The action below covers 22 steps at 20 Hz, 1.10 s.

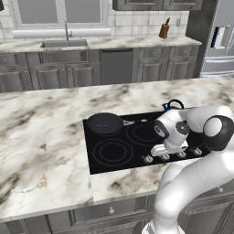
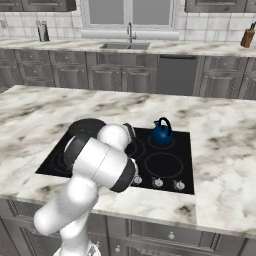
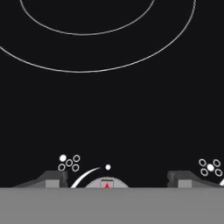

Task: Pick the pan from the cabinet and place it on the stove. Then turn on the stove burner for the pan.

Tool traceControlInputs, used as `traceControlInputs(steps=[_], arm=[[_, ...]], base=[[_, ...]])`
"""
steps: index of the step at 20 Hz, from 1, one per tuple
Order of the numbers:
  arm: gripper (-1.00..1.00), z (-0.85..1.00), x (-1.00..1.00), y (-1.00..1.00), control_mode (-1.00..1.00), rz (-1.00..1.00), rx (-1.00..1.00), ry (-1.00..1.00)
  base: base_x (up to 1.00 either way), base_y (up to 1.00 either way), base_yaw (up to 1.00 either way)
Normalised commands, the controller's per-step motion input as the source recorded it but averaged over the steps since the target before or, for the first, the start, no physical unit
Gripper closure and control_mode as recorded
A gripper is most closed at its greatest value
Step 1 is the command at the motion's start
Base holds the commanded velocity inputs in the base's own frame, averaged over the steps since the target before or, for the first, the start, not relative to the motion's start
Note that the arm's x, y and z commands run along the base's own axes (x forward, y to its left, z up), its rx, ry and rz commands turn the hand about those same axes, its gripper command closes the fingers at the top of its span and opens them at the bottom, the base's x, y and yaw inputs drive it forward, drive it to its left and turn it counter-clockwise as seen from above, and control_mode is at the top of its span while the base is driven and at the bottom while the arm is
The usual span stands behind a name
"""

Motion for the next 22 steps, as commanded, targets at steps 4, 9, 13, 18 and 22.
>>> traceControlInputs(steps=[4, 9, 13, 18, 22], arm=[[-1.0, 0.0, 0.0, 0.06, -1.0, 0.0, -0.08, 0.17], [-1.0, 0.0, 0.0, 0.04, -1.0, -0.02, -0.11, 0.22], [-1.0, 0.0, -0.02, 0.0, -1.0, -0.04, -0.13, 0.26], [-1.0, 0.0, -0.2, 0.0, -1.0, -0.03, -0.09, 0.21], [-1.0, 0.0, -0.33, 0.0, -1.0, -0.03, -0.06, 0.18]], base=[[0.0, 0.0, 0.0], [0.0, 0.0, 0.0], [0.0, 0.0, 0.0], [0.0, 0.0, 0.0], [0.0, 0.0, 0.0]])
